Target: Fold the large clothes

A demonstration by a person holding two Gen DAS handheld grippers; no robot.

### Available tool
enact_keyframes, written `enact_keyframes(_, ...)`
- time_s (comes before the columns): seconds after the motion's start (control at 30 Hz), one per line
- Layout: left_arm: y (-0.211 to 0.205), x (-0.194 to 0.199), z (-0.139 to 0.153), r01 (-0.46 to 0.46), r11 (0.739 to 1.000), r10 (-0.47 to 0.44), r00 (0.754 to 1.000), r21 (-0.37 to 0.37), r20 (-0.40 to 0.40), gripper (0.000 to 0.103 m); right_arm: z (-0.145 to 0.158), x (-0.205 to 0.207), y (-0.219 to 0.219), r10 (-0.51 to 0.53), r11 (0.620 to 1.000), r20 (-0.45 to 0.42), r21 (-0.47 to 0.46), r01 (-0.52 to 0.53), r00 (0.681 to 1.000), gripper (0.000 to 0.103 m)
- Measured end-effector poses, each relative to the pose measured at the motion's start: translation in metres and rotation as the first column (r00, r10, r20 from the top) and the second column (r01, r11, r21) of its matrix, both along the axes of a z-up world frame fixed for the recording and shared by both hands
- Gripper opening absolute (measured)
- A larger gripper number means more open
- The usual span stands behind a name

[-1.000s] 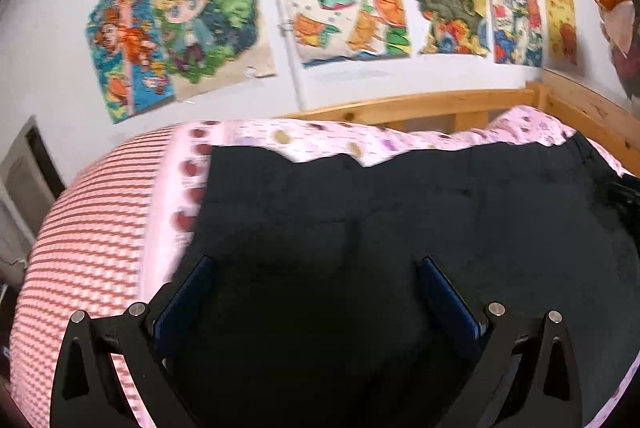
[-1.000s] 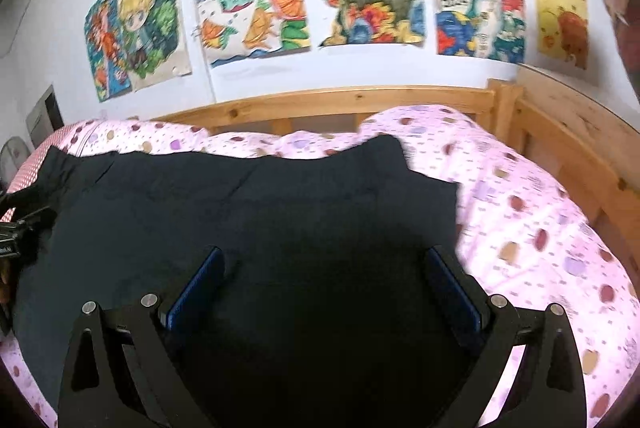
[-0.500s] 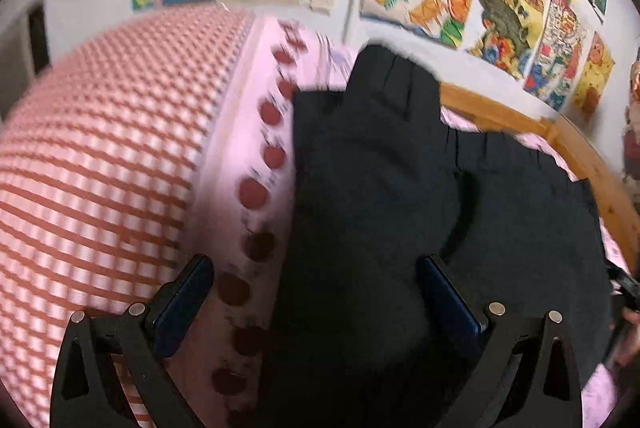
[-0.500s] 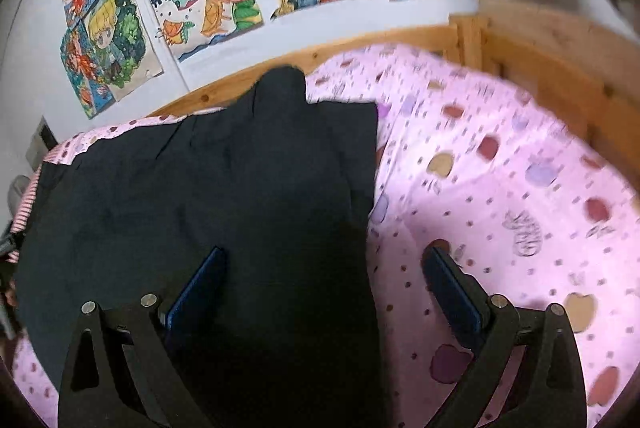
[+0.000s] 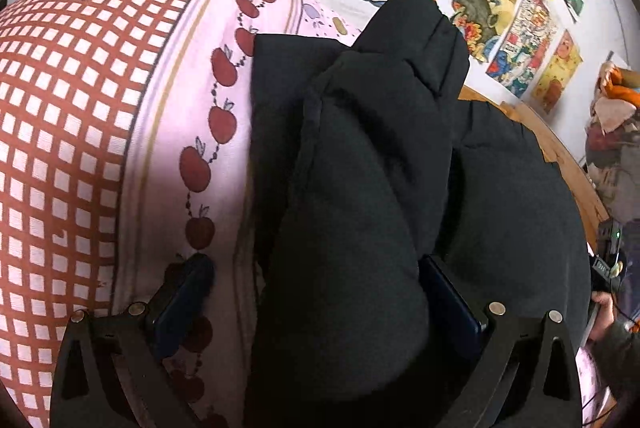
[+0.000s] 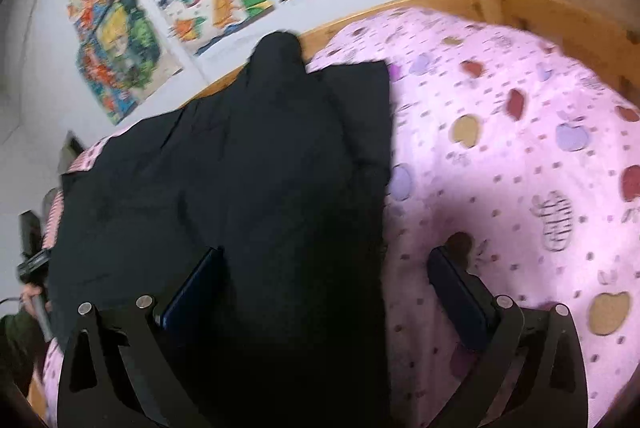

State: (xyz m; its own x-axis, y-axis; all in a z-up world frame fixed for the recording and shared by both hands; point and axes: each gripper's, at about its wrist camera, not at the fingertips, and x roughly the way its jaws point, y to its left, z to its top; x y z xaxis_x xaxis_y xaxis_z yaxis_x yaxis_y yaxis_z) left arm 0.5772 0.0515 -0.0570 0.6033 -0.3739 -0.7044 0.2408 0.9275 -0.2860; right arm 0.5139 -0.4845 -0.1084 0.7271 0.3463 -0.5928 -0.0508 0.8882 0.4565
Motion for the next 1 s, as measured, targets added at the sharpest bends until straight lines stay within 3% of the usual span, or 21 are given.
enact_keyframes(0.13, -0.001, -0.003, -0.003, 0.01, 1.0, -0.01, 1.0, -0.004, 0.025, 0.103, -0.004, 0.004, 0.008, 0.087, 0.995, -0.005, 0.046, -0.087, 0.996, 0.102)
enact_keyframes(0.57, -0.011, -0.006, -0.015, 0.082, 0.996, -0.082, 0.996, -0.014, 0.032, 0.103, -0.013, 0.003, 0.013, 0.073, 0.996, -0.028, 0.044, -0.072, 0.997, 0.102)
enact_keyframes(0.8, 0.005, -0.034, -0.027, 0.089, 0.995, -0.081, 0.988, -0.056, 0.131, 0.103, -0.016, -0.002, 0.016, 0.054, 0.998, 0.008, 0.024, -0.054, 0.998, 0.102)
enact_keyframes(1.0, 0.01, -0.04, -0.03, 0.089, 0.995, -0.081, 0.987, -0.053, 0.138, 0.103, -0.018, -0.005, 0.014, 0.046, 0.999, 0.018, 0.017, -0.046, 0.999, 0.102)
